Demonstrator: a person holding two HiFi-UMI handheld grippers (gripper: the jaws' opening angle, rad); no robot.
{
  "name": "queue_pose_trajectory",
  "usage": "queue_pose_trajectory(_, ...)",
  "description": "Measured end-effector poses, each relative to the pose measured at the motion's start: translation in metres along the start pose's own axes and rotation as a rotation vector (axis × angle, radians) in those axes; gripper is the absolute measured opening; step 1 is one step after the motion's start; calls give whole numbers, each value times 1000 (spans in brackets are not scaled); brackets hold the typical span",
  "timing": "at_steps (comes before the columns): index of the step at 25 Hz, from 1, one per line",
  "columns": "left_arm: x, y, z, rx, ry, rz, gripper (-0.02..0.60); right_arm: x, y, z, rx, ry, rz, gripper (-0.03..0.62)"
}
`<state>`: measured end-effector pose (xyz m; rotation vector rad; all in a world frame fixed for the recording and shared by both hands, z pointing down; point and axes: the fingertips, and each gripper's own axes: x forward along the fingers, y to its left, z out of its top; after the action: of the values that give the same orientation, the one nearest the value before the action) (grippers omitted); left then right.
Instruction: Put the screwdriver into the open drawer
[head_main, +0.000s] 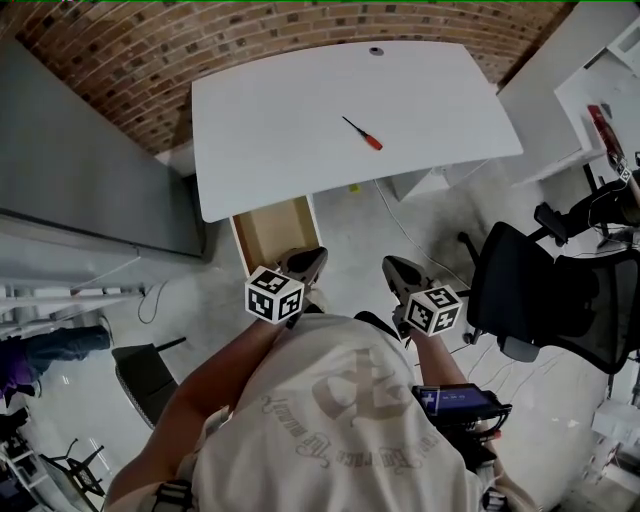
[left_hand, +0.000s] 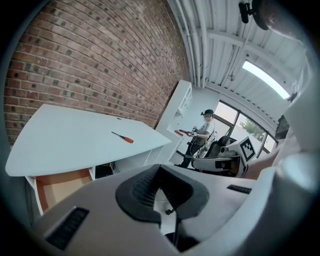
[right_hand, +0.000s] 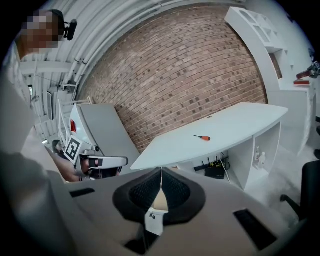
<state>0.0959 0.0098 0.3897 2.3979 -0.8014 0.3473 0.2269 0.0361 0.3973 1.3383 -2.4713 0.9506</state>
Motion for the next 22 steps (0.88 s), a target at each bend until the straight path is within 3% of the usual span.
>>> queue_pose_trajectory(11, -19, 51, 23, -17, -43, 35, 20, 39, 2, 30, -4, -6, -29, 23)
queue_pose_trajectory(22, -20, 66, 23, -48, -43, 81, 20, 68, 1, 39, -6, 19, 22, 23)
